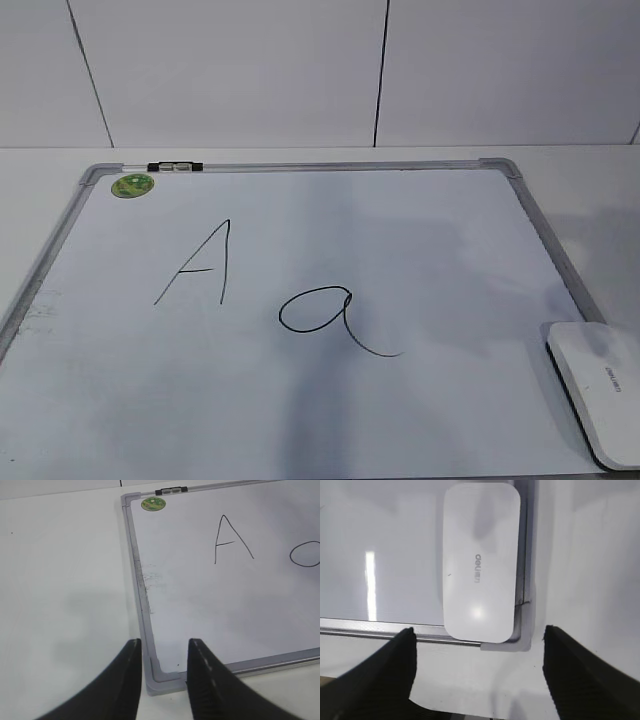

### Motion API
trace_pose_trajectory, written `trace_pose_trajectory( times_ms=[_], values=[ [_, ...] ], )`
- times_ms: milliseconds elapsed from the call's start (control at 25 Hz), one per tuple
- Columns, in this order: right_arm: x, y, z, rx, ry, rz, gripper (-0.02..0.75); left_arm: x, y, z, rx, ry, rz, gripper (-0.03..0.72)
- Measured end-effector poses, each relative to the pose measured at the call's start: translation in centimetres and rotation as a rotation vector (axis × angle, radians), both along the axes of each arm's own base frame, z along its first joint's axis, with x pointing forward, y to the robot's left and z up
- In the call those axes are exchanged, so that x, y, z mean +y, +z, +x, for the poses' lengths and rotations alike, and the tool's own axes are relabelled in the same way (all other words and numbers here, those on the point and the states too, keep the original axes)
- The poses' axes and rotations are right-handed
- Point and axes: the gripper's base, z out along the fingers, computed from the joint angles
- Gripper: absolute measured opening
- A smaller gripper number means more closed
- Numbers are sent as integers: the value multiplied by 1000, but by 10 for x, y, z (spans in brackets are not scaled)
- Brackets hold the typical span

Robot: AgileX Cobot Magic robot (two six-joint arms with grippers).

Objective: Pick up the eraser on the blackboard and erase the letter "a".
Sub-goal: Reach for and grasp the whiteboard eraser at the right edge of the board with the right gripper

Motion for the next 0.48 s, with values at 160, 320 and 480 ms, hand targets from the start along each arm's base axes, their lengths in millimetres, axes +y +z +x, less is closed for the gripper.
trace_pose_trajectory(
  times_ms=[160, 320, 480],
  values=[
    [1, -5, 4, 21, -3, 8, 594, 0, 0, 0, 0, 0, 0, 235],
    [2, -13, 9, 69, 4, 8, 594, 0, 0, 0, 0, 0, 0, 235],
    [2, -18, 14, 84, 4, 8, 594, 0, 0, 0, 0, 0, 0, 235]
  ],
)
